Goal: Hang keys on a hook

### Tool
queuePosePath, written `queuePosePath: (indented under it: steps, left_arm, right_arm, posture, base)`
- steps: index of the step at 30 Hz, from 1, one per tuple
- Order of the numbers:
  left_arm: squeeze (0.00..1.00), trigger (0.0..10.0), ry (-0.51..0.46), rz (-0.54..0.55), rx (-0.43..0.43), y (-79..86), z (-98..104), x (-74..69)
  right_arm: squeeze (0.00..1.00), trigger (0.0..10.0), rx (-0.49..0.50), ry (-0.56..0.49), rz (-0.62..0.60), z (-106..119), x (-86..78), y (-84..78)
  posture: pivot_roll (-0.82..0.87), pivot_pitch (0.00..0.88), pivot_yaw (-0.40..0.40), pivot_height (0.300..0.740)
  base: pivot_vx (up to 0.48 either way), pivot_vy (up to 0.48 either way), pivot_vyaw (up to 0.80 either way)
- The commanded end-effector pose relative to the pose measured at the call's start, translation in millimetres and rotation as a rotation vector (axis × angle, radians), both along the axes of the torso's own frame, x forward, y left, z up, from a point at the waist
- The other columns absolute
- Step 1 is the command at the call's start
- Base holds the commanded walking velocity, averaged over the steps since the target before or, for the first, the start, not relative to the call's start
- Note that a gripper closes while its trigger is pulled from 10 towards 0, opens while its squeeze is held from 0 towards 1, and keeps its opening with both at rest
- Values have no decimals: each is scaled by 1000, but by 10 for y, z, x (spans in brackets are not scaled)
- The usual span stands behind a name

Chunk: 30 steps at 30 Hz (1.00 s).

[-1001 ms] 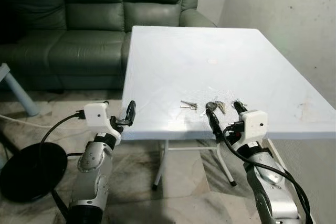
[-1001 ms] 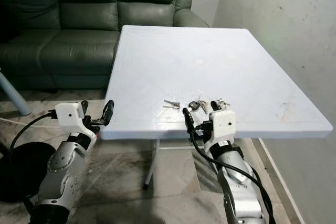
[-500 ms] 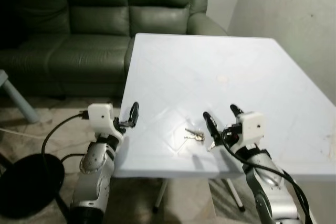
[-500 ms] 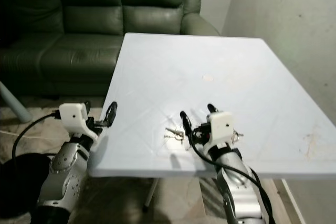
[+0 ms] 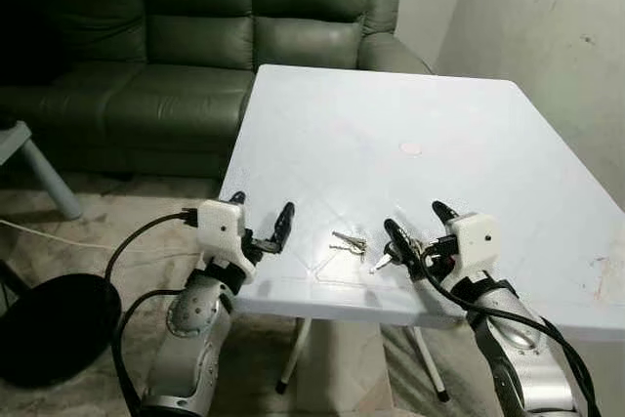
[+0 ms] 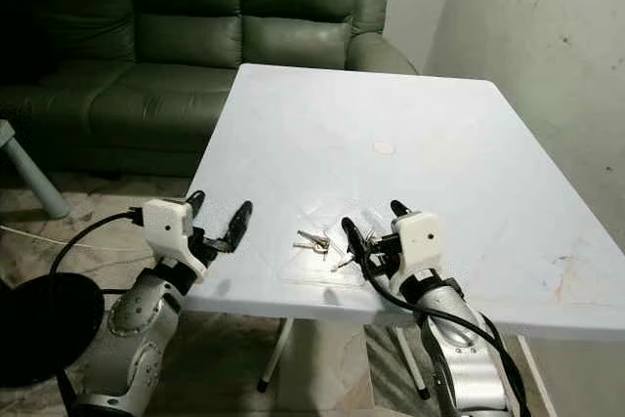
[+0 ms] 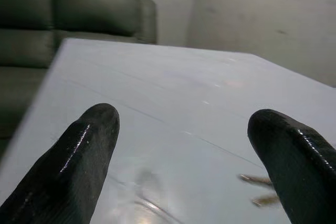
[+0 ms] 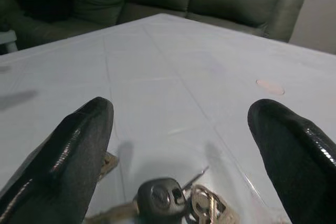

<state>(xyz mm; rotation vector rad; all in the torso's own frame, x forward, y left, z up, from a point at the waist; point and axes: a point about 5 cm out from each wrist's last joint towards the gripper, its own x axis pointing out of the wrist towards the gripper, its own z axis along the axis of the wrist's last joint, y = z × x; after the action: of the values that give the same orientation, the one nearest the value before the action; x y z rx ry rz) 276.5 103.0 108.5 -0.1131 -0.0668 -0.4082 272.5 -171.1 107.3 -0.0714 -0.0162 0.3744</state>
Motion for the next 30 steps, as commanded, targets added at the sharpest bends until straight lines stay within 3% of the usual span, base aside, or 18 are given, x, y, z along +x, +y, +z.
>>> queuePosePath:
  steps: [1,10,18,23,29,30]
  left_arm:
    - [0,10000,-15,-61,17,-106,43,-63]
    - [0,10000,-29,-138,54,-211,57,-176]
    - [0,10000,-27,-168,77,-247,53,-254]
    - [0,10000,-30,-199,101,-288,40,-328]
    - [0,10000,-28,-215,106,-302,39,-373]
    - [0,10000,-27,-216,106,-303,38,-376]
  right_arm:
    - [0,10000,0,12,35,57,-7,6]
    - [0,10000,78,95,-9,49,54,49]
    - [0,10000,117,199,-175,-57,138,173]
    - [0,10000,163,279,-264,-147,62,254]
    - [0,10000,172,233,-192,-146,-83,304]
    - [0,8824,156,218,-182,-136,-109,300]
  posture:
    - [-6,55,-72,740]
    - [0,73,-73,740]
    - [14,71,-76,740]
    - [23,70,-75,740]
    - [22,72,-72,740]
    - [21,73,-71,740]
  base:
    - [0,0,0]
    - [0,0,0]
    - [0,0,0]
    - [0,0,0]
    - [0,0,0]
    - [0,0,0]
